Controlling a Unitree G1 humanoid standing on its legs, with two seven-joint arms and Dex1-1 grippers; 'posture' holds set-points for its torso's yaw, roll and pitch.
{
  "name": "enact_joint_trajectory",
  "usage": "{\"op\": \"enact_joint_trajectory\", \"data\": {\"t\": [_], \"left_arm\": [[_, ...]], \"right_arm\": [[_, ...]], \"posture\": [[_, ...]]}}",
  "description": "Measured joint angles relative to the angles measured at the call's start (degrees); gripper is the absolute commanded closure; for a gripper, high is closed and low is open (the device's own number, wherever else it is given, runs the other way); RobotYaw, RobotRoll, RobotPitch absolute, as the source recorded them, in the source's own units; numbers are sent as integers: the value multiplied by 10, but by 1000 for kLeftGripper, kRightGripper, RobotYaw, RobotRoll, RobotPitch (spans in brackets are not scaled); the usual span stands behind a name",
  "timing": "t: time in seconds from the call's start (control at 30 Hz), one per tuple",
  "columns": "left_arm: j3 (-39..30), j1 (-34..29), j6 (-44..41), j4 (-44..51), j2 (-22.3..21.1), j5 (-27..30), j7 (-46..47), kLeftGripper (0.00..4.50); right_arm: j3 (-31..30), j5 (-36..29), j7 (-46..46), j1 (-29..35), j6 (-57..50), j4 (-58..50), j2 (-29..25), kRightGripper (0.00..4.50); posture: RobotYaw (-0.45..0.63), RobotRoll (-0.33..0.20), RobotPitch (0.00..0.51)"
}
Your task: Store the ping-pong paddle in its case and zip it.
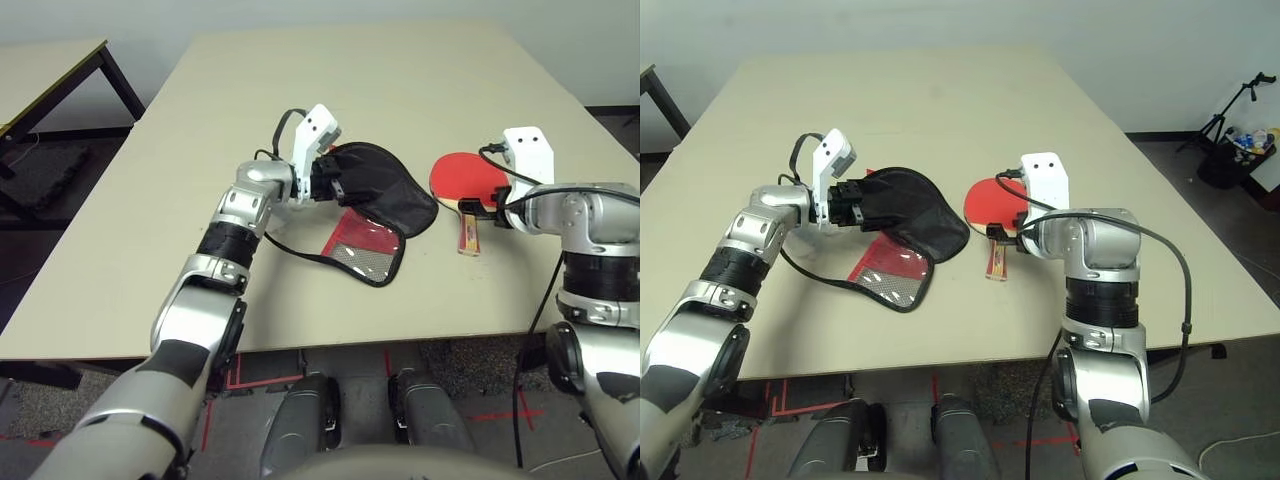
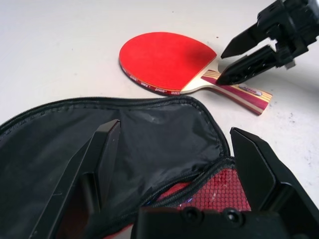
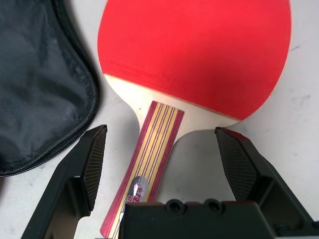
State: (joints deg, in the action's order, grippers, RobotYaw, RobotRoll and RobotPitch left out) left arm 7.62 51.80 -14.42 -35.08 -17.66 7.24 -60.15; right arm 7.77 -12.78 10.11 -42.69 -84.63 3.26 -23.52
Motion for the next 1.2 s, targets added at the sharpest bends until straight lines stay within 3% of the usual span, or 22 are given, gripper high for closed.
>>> {"op": "enact_joint_trajectory", "data": {"t": [0.37, 0.47, 0.7, 0.8, 1.2], "left_arm": [[0, -28, -31, 47, -1, 1, 3, 13], [0, -34, -36, 56, 1, 2, 5, 0], [0, -38, -41, 71, 4, 10, 9, 0], [0, -38, -41, 73, 5, 12, 13, 0], [0, -42, -41, 76, 5, 18, 18, 0]], "right_arm": [[-23, 14, -2, 0, -3, 46, 3, 0], [-26, 19, -5, 0, 2, 51, 4, 557], [-20, 28, -20, -2, 17, 63, 14, 2741], [3, 38, -41, -6, 17, 69, 28, 3276], [27, 65, -82, -38, 109, 161, 14, 3359]], "posture": [[-79, 0, 86], [-76, 0, 85], [-77, 0, 81], [-77, 0, 81], [-74, 0, 88]]}}
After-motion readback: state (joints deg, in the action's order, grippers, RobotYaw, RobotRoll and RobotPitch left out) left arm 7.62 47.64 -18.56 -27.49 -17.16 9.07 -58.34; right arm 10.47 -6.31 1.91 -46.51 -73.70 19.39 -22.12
